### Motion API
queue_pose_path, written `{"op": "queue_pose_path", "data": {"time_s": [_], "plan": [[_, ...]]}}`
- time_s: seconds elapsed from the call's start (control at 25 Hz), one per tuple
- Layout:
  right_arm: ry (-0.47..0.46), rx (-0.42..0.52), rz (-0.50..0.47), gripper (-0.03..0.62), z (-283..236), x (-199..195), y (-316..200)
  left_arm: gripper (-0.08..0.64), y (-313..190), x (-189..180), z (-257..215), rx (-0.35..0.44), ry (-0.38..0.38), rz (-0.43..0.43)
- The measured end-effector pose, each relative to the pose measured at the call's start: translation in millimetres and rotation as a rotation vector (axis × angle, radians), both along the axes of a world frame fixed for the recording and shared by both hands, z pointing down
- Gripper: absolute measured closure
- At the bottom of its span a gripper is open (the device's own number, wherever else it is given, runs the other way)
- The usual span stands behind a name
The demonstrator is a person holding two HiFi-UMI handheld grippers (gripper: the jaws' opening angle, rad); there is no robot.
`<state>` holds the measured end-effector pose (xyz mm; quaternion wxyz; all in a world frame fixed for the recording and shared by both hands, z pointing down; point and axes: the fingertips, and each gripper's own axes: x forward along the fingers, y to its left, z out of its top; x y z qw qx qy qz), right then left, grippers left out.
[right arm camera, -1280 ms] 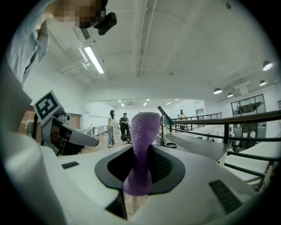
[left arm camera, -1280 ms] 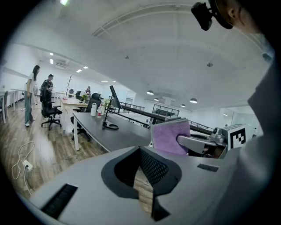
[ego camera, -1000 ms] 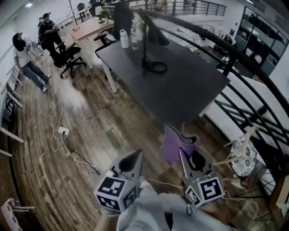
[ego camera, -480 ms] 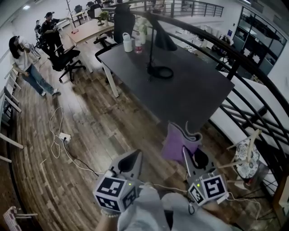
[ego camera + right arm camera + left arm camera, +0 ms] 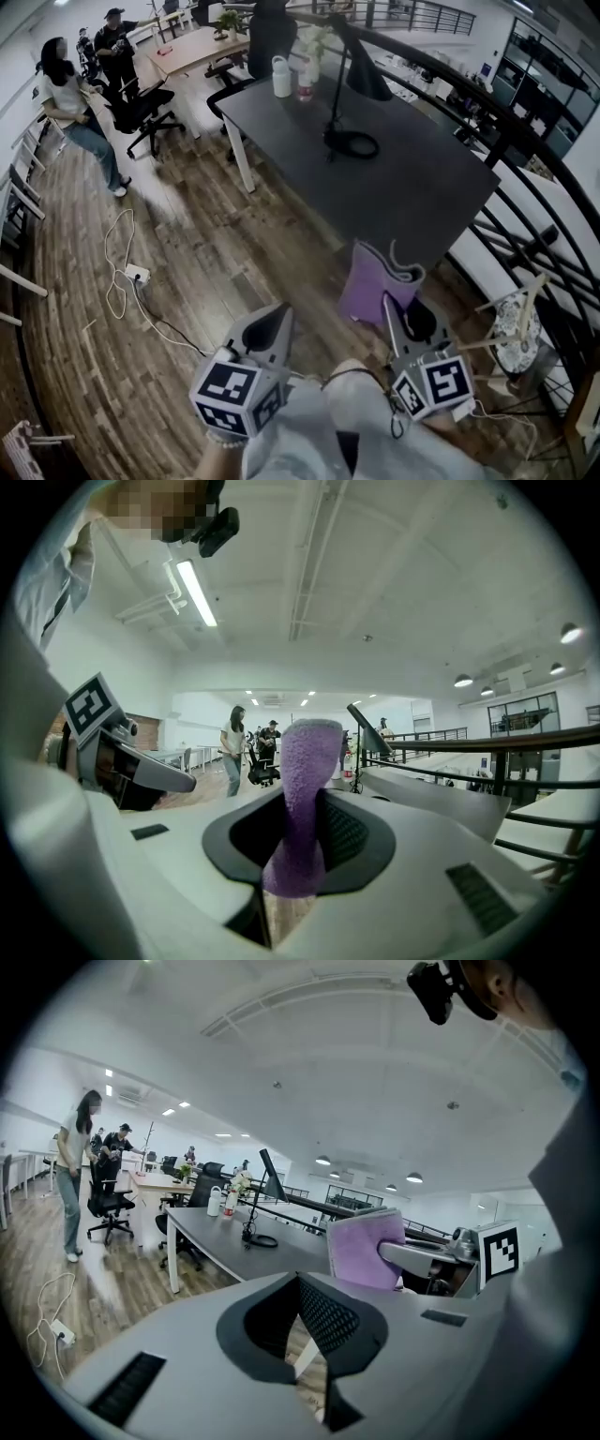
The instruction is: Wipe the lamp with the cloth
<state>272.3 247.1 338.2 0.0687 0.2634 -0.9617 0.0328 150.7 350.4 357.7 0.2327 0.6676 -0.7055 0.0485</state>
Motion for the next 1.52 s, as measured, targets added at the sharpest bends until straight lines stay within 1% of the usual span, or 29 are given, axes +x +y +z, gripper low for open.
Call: {"op": "queue_pose_path", "data": {"time_s": [0.32,0.48,0.64,0.84,0.96,1.16,1.28,1.52], "plan": [[0.021,-0.002,-0.025,0.503,1,-21,-13,0.557,-2,-21,1,-0.002,0.01,-0.043],[0.026,-0.014,-0.039,0.503,8,-40,-30,0.557,-16,-38,4,-0.007,0.015,-0.06],[0.03,-0.017,-0.059,0.503,14,-64,-54,0.557,-39,-60,8,-0.014,-0.007,-0.075],[0.039,-0.003,-0.096,0.503,21,-102,-90,0.557,-78,-92,9,-0.005,-0.03,-0.089],[0.026,-0.015,-0.104,0.503,21,-125,-119,0.557,-108,-108,7,-0.017,-0.021,-0.078],[0.008,-0.015,-0.105,0.503,14,-158,-173,0.557,-167,-139,-4,0.004,-0.014,-0.069],[0.006,-0.011,-0.092,0.503,10,-170,-201,0.557,-199,-152,-8,0.005,-0.012,-0.054],[0.005,-0.006,-0.057,0.503,8,-183,-247,0.557,-251,-163,-8,0.005,-0.001,-0.004]]}}
